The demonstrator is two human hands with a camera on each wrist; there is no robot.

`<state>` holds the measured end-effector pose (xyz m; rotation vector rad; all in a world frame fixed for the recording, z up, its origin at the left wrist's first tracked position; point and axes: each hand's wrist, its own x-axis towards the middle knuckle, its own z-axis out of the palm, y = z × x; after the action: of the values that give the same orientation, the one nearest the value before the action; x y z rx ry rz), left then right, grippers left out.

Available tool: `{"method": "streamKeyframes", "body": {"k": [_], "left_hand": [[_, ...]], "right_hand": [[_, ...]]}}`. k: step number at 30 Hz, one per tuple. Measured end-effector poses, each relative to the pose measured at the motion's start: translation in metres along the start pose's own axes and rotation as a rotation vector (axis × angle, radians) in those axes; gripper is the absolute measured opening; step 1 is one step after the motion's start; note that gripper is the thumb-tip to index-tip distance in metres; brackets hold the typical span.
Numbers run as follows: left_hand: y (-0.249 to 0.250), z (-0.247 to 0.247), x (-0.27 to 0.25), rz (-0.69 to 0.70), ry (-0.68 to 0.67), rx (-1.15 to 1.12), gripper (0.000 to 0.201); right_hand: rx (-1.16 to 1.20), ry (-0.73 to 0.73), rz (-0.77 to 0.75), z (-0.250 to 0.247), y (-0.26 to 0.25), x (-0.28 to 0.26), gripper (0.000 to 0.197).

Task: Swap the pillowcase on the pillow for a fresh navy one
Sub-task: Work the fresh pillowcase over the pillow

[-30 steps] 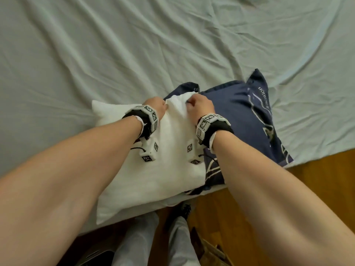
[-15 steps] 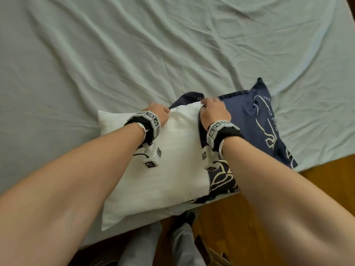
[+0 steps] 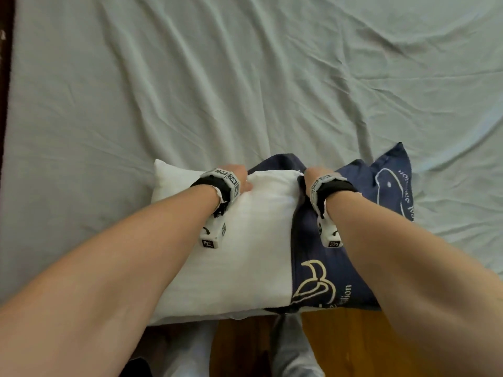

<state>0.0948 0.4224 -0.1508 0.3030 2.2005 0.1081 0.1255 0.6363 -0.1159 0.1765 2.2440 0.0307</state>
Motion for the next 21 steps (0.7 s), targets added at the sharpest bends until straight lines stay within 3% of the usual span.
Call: {"method": "streamKeyframes", "body": {"k": [3, 9, 12, 14, 16, 19, 21], "left_hand": [[0.022, -0.019, -0.019, -0.042, 0.121, -0.061, 0.028], [0.058, -0.143, -0.080, -0.083, 0.625, -0.189, 0.025], [0.075, -0.180, -0.112, -0.087, 0.727, -0.214, 0.024], [0.087, -0.183, -0.131, -0.076, 0.719, -0.250, 0.028], [0.095, -0.168, -0.145, -0.083, 0.621, -0.288, 0.026], [0.103, -0.137, -0.154, -0.075, 0.372, -0.258, 0.023], [0.102, -0.121, -0.152, -0.101, 0.329, -0.230, 0.024]], "right_hand": [[0.015, 0.145, 0.002, -0.025, 0.027, -0.013, 0.025], [0.197, 0.676, -0.089, -0.161, 0.055, -0.067, 0.022], [0.261, 0.783, -0.102, -0.203, 0.070, -0.102, 0.025], [0.256, 0.784, -0.079, -0.203, 0.080, -0.120, 0.029], [0.245, 0.700, -0.051, -0.185, 0.088, -0.127, 0.026], [0.227, 0.429, 0.096, -0.141, 0.103, -0.126, 0.034], [0.261, 0.305, 0.178, -0.116, 0.106, -0.124, 0.044]]}}
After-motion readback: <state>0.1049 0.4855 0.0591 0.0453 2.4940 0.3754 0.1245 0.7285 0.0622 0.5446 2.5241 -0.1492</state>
